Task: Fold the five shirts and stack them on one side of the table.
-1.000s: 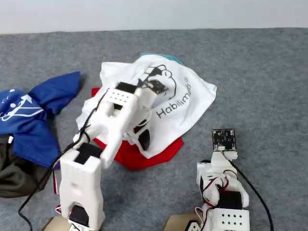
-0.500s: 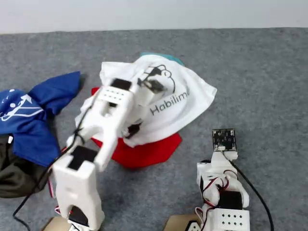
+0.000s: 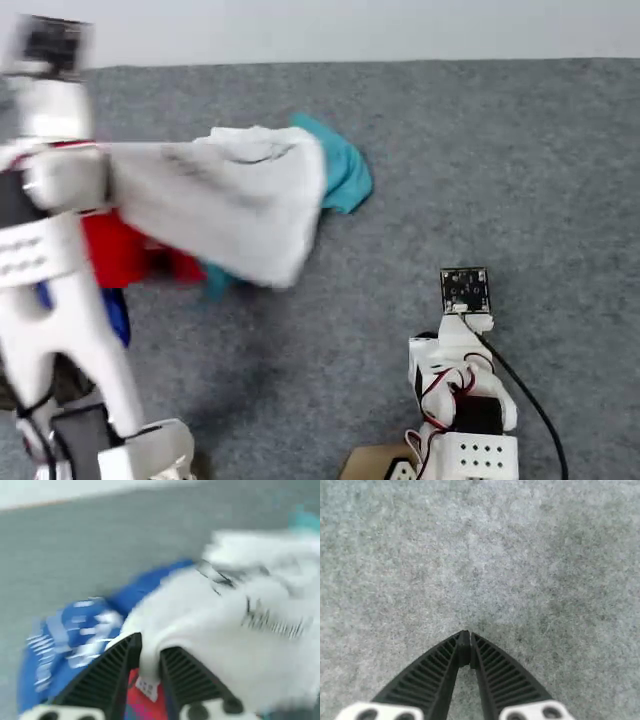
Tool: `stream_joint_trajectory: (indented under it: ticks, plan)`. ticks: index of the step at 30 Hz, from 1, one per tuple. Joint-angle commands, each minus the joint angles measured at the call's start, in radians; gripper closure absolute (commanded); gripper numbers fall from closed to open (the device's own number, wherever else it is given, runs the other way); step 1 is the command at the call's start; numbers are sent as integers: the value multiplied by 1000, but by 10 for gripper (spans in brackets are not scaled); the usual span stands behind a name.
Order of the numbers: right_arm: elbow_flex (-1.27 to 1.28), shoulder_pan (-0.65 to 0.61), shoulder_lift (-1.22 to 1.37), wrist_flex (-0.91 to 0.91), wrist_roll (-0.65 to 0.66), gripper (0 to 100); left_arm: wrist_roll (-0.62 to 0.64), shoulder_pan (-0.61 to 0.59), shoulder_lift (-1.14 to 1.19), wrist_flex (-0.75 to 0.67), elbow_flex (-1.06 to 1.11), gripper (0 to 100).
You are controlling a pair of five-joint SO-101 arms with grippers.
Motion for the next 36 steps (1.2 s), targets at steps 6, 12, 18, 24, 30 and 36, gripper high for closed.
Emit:
stream_joint_trajectory:
  ticks: [6,12,18,24,30,36]
  plan:
    - [12,-8,-7,4,-5,990,97,-411,-133,-178,-47,997]
    - [12,-8,-7,4,-5,990,152,-621,-143,-302,-47,997]
    - [12,-8,-7,4,-5,990,192,-763,-138,-434,-42,996]
    - [12,-8,-7,4,-5,990,186,-784,-137,-477,45,995]
    - [12,-8,-7,4,-5,990,11,-709,-146,-486,153,945]
    - [12,-8,-7,4,-5,990,-61,-626,-147,-341,188,758]
